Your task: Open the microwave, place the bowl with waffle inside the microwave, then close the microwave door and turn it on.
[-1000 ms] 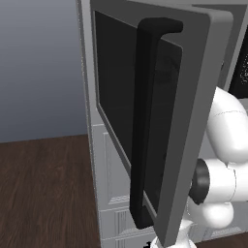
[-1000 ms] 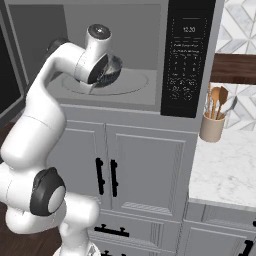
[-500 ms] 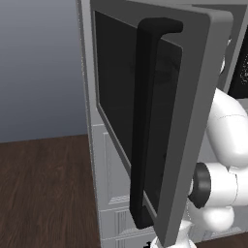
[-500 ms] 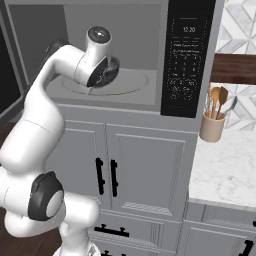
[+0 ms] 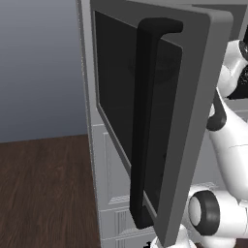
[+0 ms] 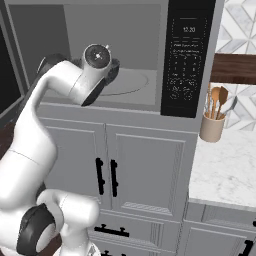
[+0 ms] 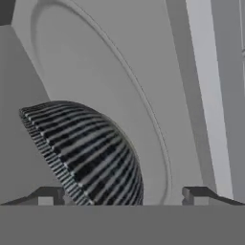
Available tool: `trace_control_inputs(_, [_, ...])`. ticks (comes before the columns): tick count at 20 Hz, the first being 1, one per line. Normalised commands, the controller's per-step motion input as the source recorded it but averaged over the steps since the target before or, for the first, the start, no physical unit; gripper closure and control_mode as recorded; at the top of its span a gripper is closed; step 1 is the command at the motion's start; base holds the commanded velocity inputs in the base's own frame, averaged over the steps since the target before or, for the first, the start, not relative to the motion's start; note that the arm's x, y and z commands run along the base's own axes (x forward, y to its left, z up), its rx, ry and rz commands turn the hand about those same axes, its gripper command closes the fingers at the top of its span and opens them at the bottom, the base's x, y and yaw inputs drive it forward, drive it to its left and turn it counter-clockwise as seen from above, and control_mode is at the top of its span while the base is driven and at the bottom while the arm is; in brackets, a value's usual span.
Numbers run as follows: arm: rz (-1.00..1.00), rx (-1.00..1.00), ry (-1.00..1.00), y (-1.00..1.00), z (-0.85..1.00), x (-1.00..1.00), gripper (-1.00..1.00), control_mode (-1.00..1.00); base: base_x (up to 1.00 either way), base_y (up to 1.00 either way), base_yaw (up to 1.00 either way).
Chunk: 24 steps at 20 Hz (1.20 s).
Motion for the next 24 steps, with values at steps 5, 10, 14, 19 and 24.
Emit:
trace_control_inputs(5, [0.0,0.06,-0.17,-0.23,0.53,-0.73,-1.0,-1.0,0.0,0.0,0.0])
trace_control_inputs(10, [0.0,0.0,-0.07,-0.26,0.17,-0.49,-1.0,-1.0,0.0,0.0,0.0])
trace_control_inputs(14, [0.03,0.01,0.0,-0.31,0.0,-0.36,-1.0,-1.0,0.0,0.0,0.0])
trace_control_inputs(19, [0.01,0.0,-0.05,-0.27,0.0,-0.35,-1.0,-1.0,0.0,0.0,0.0])
trace_control_inputs(24, [0.03,0.01,-0.01,-0.17,-0.02,-0.18,-1.0,-1.0,0.0,0.0,0.0])
